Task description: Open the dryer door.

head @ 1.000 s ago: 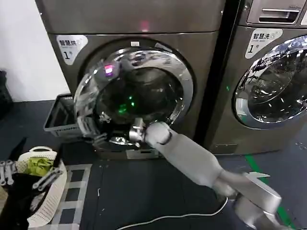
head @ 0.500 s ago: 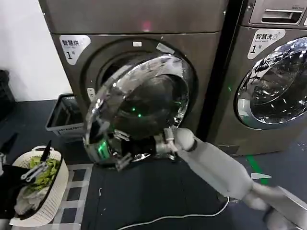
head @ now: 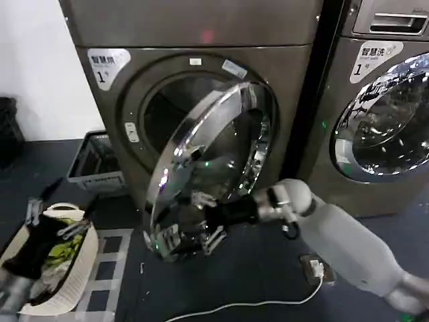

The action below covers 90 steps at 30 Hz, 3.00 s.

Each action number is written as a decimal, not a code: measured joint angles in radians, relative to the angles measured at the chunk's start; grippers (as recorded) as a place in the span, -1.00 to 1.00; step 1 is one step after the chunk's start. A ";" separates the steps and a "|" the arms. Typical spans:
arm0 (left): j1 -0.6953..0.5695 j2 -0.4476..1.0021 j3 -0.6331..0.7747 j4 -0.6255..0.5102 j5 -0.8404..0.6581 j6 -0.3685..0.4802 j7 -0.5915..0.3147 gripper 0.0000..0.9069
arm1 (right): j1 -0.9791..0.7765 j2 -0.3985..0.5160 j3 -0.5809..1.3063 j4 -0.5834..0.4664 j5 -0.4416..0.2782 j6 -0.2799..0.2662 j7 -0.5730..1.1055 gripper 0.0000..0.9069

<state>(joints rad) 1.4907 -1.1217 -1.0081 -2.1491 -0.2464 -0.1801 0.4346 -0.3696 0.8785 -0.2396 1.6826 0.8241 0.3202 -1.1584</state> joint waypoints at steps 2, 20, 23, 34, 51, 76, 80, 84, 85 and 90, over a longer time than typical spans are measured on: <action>-0.034 0.020 0.037 0.018 0.006 0.007 0.005 1.00 | -0.024 -0.037 0.040 0.014 0.008 0.001 0.000 1.00; -0.355 0.084 0.501 0.176 0.063 -0.011 0.055 1.00 | -0.837 -0.217 1.018 0.198 0.063 0.055 0.047 1.00; -0.408 0.078 0.595 0.206 0.062 -0.022 0.055 1.00 | -1.032 -0.182 1.243 0.220 0.048 0.096 0.099 1.00; -0.612 0.038 0.882 0.336 0.039 -0.063 0.049 1.00 | -1.426 0.101 1.849 0.139 -0.148 0.254 0.420 1.00; -0.927 -0.153 1.245 0.580 0.038 -0.091 0.049 1.00 | -1.428 0.366 2.415 -0.141 -0.627 -0.079 1.223 1.00; -1.177 -0.425 1.373 0.890 0.077 -0.080 0.057 1.00 | -1.460 0.384 2.664 -0.302 -0.700 -0.278 1.384 1.00; -1.155 -0.392 1.383 0.849 0.122 -0.073 0.073 1.00 | -1.463 0.364 2.659 -0.335 -0.706 -0.259 1.384 1.00; -1.122 -0.311 1.400 0.754 0.180 -0.101 0.077 1.00 | -1.459 0.333 2.642 -0.356 -0.700 -0.301 1.385 1.00; -1.111 -0.277 1.402 0.719 0.193 -0.109 0.077 1.00 | -1.458 0.326 2.638 -0.362 -0.700 -0.303 1.385 1.00; -1.072 -0.061 1.386 0.525 0.287 -0.204 0.076 1.00 | -1.443 0.300 2.606 -0.384 -0.705 -0.270 1.374 1.00</action>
<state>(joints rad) 0.4188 -1.1828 0.3778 -1.6246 0.0404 -0.3840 0.5104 -1.8126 1.1789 2.3665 1.2983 0.1187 0.0503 0.2155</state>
